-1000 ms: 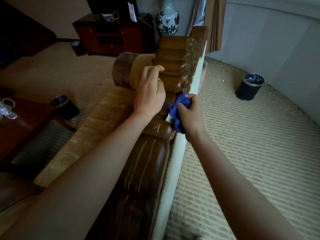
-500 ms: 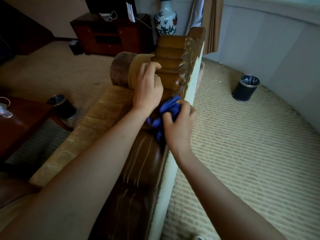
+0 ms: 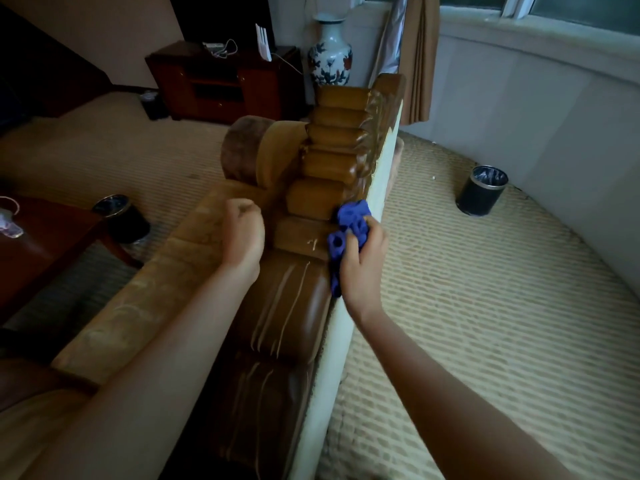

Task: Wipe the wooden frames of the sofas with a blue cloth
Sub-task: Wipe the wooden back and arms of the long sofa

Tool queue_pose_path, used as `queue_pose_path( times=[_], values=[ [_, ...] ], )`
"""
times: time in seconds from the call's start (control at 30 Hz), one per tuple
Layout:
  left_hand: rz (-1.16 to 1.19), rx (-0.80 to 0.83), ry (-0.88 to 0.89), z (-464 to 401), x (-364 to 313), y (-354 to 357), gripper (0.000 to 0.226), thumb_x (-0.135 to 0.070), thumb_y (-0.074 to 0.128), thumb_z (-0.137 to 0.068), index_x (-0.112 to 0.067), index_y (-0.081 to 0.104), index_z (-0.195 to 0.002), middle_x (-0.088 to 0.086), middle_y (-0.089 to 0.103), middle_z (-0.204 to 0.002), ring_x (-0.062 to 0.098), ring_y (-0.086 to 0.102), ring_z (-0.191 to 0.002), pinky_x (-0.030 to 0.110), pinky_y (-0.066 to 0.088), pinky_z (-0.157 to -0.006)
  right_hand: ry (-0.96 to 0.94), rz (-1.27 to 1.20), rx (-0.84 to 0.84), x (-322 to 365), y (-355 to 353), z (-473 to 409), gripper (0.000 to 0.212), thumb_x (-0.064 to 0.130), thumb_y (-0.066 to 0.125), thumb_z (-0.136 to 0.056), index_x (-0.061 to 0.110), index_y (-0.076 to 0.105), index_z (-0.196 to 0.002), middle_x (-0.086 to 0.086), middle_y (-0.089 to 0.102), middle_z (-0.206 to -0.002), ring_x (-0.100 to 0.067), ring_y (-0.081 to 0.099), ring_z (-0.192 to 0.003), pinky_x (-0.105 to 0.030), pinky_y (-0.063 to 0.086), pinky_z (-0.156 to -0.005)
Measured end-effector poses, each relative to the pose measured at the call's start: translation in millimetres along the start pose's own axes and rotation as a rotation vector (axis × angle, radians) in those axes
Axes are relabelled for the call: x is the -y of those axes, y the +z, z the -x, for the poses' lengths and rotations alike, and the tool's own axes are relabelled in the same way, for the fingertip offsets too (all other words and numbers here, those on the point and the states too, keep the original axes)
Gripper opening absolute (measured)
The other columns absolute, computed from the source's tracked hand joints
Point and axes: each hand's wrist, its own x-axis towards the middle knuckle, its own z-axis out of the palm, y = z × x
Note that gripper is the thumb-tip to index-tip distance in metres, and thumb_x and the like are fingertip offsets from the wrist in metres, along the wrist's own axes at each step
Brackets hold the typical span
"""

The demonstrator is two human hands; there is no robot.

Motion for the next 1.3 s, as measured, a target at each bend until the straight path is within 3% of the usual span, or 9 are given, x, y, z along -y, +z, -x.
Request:
queue_pose_path(
  times=[0.2, 0.33, 0.43, 0.53, 0.63, 0.77, 0.93, 1.1, 1.3],
  values=[
    [0.062, -0.028, 0.065, 7.1, 1.4, 0.7, 0.015, -0.012, 0.037, -0.094, -0.019, 0.050, -0.099, 0.000, 0.052, -0.096, 0.009, 0.049, -0.084, 0.019, 0.036, -0.068, -0.107, -0.121, 0.021, -8.4, -1.5, 59.8, 0.026, 0.010, 0.049, -0.091, 0.023, 0.049, -0.113, -0.004, 0.039, -0.131, 0.002, 0.036, -0.122, -0.014, 0.027, -0.106],
    [0.004, -0.034, 0.116, 11.0, -0.6, 1.8, 0.014, -0.012, 0.037, -0.096, -0.017, 0.050, -0.099, -0.008, 0.047, -0.084, 0.003, 0.044, -0.075, 0.016, 0.032, -0.062, -0.174, -0.081, -0.017, -5.9, 3.7, 34.4, 0.023, 0.014, 0.045, -0.088, 0.025, 0.047, -0.108, -0.005, 0.046, -0.120, -0.012, 0.043, -0.114, -0.026, 0.034, -0.102],
    [-0.046, -0.037, 0.166, 16.1, -3.8, 1.0, 0.016, -0.011, 0.038, -0.096, -0.014, 0.052, -0.104, -0.012, 0.044, -0.084, 0.001, 0.042, -0.074, 0.015, 0.032, -0.063, 0.022, -0.104, -0.025, -17.6, 2.6, -3.3, 0.027, 0.019, 0.033, -0.087, 0.019, 0.044, -0.112, -0.005, 0.057, -0.094, -0.016, 0.059, -0.076, -0.034, 0.051, -0.068],
    [-0.071, -0.043, 0.164, 17.8, -5.0, 0.6, 0.018, -0.012, 0.038, -0.097, -0.012, 0.053, -0.107, -0.014, 0.041, -0.085, 0.000, 0.041, -0.074, 0.013, 0.030, -0.062, 0.097, 0.006, 0.041, -18.8, -4.1, -21.2, 0.027, 0.006, 0.022, -0.092, 0.010, 0.038, -0.113, 0.000, 0.051, -0.073, -0.005, 0.045, -0.034, -0.018, 0.033, -0.034],
    [-0.083, -0.043, 0.170, 19.9, -5.2, 0.3, 0.022, -0.013, 0.037, -0.097, -0.009, 0.053, -0.112, -0.012, 0.043, -0.086, 0.000, 0.041, -0.074, 0.012, 0.030, -0.061, 0.060, -0.013, -0.034, -10.5, -2.2, 3.4, 0.027, 0.005, 0.035, -0.089, 0.010, 0.044, -0.113, -0.006, 0.053, -0.096, 0.002, 0.056, -0.066, -0.026, 0.047, -0.064],
    [-0.132, -0.031, 0.227, 24.9, -6.3, 0.4, 0.024, -0.013, 0.038, -0.097, -0.010, 0.054, -0.114, -0.005, 0.047, -0.097, -0.002, 0.042, -0.074, 0.007, 0.035, -0.061, 0.036, -0.093, 0.003, -11.7, -6.7, 59.6, 0.024, 0.007, 0.045, -0.088, 0.025, 0.052, -0.103, -0.003, 0.052, -0.108, -0.015, 0.049, -0.103, -0.032, 0.041, -0.095],
    [-0.171, -0.023, 0.272, 25.4, -5.3, 0.2, 0.025, -0.013, 0.039, -0.096, -0.010, 0.054, -0.115, -0.002, 0.050, -0.103, 0.001, 0.044, -0.079, 0.005, 0.036, -0.062, 0.000, -0.079, -0.004, -8.8, -7.7, 34.8, 0.026, 0.010, 0.045, -0.083, 0.030, 0.051, -0.097, -0.007, 0.056, -0.105, -0.019, 0.053, -0.099, -0.030, 0.043, -0.089],
    [-0.176, -0.030, 0.262, 24.8, -5.8, 0.5, 0.024, -0.013, 0.039, -0.096, -0.010, 0.054, -0.114, -0.002, 0.048, -0.104, 0.008, 0.044, -0.088, 0.009, 0.031, -0.064, 0.288, -0.335, 0.023, 4.8, -12.4, -7.2, 0.028, -0.009, 0.030, -0.087, 0.013, 0.045, -0.094, -0.001, 0.054, -0.078, -0.003, 0.048, -0.045, -0.018, 0.039, -0.042],
    [-0.210, -0.006, 0.312, 21.7, -3.0, 1.5, 0.021, -0.011, 0.039, -0.094, -0.010, 0.054, -0.110, 0.004, 0.051, -0.106, 0.002, 0.044, -0.077, 0.003, 0.036, -0.062, 0.207, -0.294, 0.062, -4.2, -17.4, 43.8, 0.023, -0.005, 0.046, -0.088, 0.011, 0.052, -0.103, 0.002, 0.057, -0.090, -0.008, 0.055, -0.076, -0.022, 0.047, -0.070]
  ],
)
